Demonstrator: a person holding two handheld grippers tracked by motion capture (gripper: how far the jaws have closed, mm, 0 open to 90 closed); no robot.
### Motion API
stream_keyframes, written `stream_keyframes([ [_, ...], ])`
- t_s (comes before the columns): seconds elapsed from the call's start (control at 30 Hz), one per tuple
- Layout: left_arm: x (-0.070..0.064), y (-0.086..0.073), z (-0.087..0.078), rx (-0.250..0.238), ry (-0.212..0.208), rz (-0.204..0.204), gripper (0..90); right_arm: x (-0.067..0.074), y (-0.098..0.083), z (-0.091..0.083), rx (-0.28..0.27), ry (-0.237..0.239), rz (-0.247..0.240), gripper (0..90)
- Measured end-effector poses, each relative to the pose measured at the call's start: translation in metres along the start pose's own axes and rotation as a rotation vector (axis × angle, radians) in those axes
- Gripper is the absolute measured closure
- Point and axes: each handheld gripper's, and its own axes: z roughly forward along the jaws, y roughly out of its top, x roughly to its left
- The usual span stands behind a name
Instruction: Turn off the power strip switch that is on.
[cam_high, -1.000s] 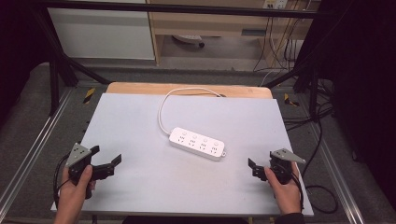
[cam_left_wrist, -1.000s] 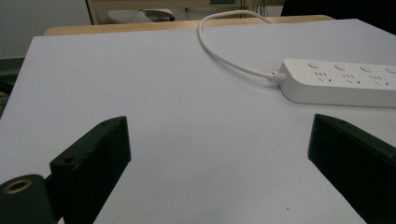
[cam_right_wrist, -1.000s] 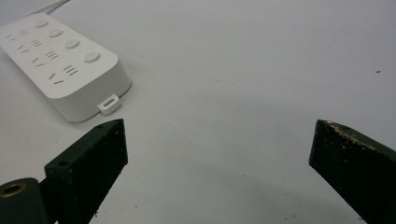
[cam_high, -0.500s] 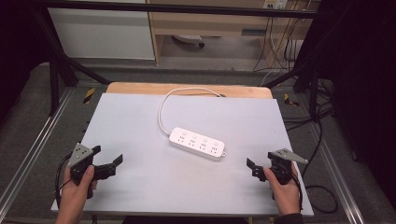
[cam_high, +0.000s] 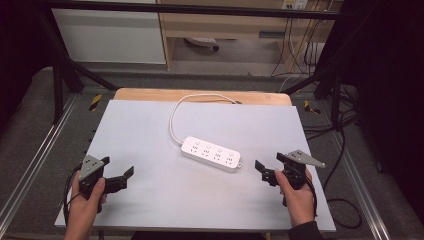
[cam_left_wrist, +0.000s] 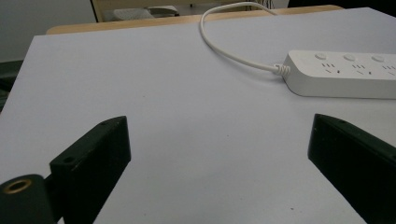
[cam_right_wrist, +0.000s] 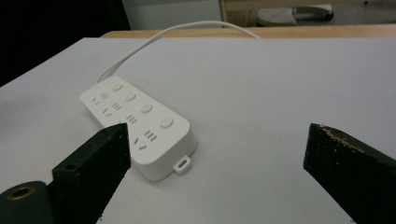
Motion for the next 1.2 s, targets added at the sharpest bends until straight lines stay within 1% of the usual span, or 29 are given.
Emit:
stream_keyframes([
  [0.07, 0.001, 0.0, -0.001, 0.001, 0.005, -0.004, 5.8, 0.003, 0.005, 0.004, -0.029, -0.029, -0.036, 9.1],
  [0.1, 0.002, 0.0, -0.001, -0.002, 0.007, -0.009, 5.8, 0.004, 0.008, 0.007, -0.035, -0.028, -0.043, 8.7],
  [0.13, 0.002, 0.0, -0.001, -0.002, 0.007, -0.01, 5.8, 0.004, 0.008, 0.007, -0.035, -0.028, -0.043, 8.7],
  [0.17, 0.003, 0.0, -0.001, -0.002, 0.01, -0.008, 5.7, 0.005, 0.014, 0.012, -0.044, -0.009, -0.038, 7.6],
  [0.2, 0.003, 0.0, -0.001, 0.0, 0.01, -0.009, 5.7, 0.005, 0.014, 0.012, -0.044, -0.009, -0.038, 7.6],
  [0.23, 0.003, 0.0, -0.001, 0.001, 0.008, -0.007, 5.8, 0.008, 0.021, 0.016, -0.047, -0.004, -0.039, 5.9],
  [0.3, 0.002, -0.001, 0.0, 0.005, 0.007, -0.003, 5.8, 0.01, 0.028, 0.021, -0.048, 0.003, -0.036, 4.6],
  [0.33, 0.001, -0.001, 0.0, 0.011, 0.007, -0.003, 5.8, 0.01, 0.028, 0.021, -0.048, 0.003, -0.036, 4.6],
  [0.37, 0.001, -0.001, 0.001, 0.01, 0.005, -0.001, 5.8, 0.012, 0.034, 0.026, -0.044, 0.014, -0.043, 4.1],
  [0.43, 0.0, -0.001, 0.0, 0.009, 0.004, 0.003, 5.8, 0.013, 0.037, 0.028, -0.043, 0.016, -0.043, 3.7],
  [0.47, 0.0, -0.001, 0.0, 0.009, 0.004, 0.003, 5.8, 0.015, 0.041, 0.033, -0.042, 0.023, -0.049, 3.4],
  [0.5, 0.0, -0.001, 0.0, 0.01, 0.003, 0.002, 5.8, 0.015, 0.041, 0.033, -0.042, 0.023, -0.049, 3.4],
  [0.6, 0.001, -0.001, 0.001, 0.014, 0.0, 0.001, 5.8, 0.021, 0.048, 0.04, -0.038, 0.008, -0.071, 3.5],
  [0.77, 0.001, -0.001, 0.001, 0.014, 0.001, 0.002, 5.7, 0.024, 0.053, 0.045, -0.038, 0.021, -0.071, 6.9],
  [0.83, 0.0, -0.001, 0.001, 0.015, 0.0, 0.002, 5.8, 0.025, 0.056, 0.047, -0.042, 0.025, -0.065, 10.1],
  [0.9, 0.0, -0.001, 0.002, 0.017, -0.001, 0.002, 5.8, 0.027, 0.057, 0.05, -0.052, 0.027, -0.064, 17.1],
  [0.93, 0.0, -0.001, 0.002, 0.018, -0.001, 0.002, 5.7, 0.027, 0.057, 0.051, -0.059, 0.028, -0.065, 19.1],
  [0.97, 0.001, -0.001, 0.002, 0.019, -0.001, 0.001, 5.8, 0.029, 0.057, 0.054, -0.064, 0.028, -0.071, 26.2],
  [1.0, 0.001, -0.001, 0.002, 0.017, -0.002, 0.001, 5.7, 0.03, 0.057, 0.055, -0.067, 0.027, -0.079, 30.0],
  [1.03, 0.001, -0.001, 0.001, 0.016, -0.002, -0.001, 5.7, 0.03, 0.057, 0.055, -0.067, 0.027, -0.079, 30.0],
  [1.07, 0.001, -0.001, 0.001, 0.016, -0.001, -0.002, 5.7, 0.033, 0.058, 0.057, -0.068, 0.035, -0.086, 36.9],
  [1.1, 0.002, -0.001, 0.001, 0.017, 0.0, -0.002, 5.8, 0.034, 0.059, 0.058, -0.075, 0.039, -0.086, 40.3],
  [1.13, 0.002, -0.001, 0.001, 0.015, 0.001, -0.004, 5.8, 0.034, 0.059, 0.058, -0.075, 0.039, -0.086, 40.3],
  [1.17, 0.002, -0.001, 0.001, 0.013, 0.001, -0.006, 5.8, 0.036, 0.059, 0.059, -0.075, 0.047, -0.088, 43.1],
  [1.2, 0.002, -0.001, 0.001, 0.012, 0.001, -0.004, 5.8, 0.039, 0.061, 0.062, -0.077, 0.051, -0.1, 48.0],
])
